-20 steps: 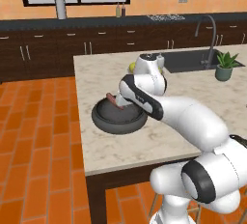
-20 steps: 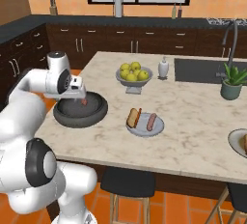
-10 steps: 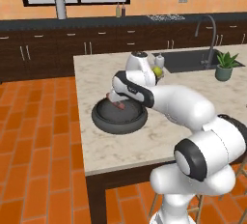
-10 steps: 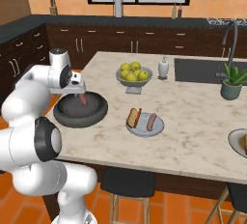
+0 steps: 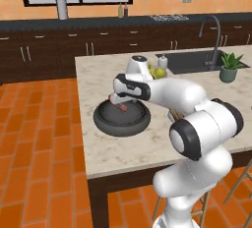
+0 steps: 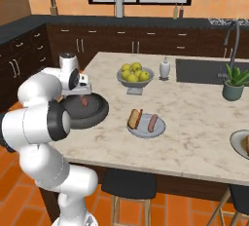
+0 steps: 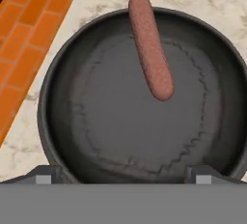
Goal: Place one bun and one sausage from the bowl on each plate.
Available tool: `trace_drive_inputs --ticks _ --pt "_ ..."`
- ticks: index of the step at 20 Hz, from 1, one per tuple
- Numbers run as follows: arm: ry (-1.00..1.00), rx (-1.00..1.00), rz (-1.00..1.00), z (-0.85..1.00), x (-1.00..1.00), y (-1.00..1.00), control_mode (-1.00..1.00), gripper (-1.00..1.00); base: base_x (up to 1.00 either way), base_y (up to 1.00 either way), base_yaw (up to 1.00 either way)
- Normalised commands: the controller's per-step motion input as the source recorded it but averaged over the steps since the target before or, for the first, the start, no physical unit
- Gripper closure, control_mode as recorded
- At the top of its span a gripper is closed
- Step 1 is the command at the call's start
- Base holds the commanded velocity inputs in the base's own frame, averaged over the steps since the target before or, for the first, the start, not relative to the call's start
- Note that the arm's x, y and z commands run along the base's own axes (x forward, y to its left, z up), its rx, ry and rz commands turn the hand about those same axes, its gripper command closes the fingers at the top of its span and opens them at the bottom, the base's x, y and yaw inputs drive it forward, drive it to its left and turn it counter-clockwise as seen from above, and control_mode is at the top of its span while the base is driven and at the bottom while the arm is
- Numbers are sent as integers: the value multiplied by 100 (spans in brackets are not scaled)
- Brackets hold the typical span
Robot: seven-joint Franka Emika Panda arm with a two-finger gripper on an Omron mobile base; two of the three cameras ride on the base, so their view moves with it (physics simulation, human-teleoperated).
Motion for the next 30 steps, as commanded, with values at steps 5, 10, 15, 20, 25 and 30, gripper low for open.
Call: trace_drive_inputs --ticks 5,10,15,20,25,30 --pt "0 0 4 -32 43 0 -100 -100 0 0 0" --pt "0 0 2 -28 44 0 -100 -100 0 0 0" --pt "0 0 0 -17 46 3 -100 -100 0 0 0" --pt "0 0 0 -30 44 1 -100 -100 0 0 0" --pt "-1 0 0 -37 44 1 -100 -100 0 0 0" --pt "0 0 0 -33 2 1 -100 -100 0 0 0"
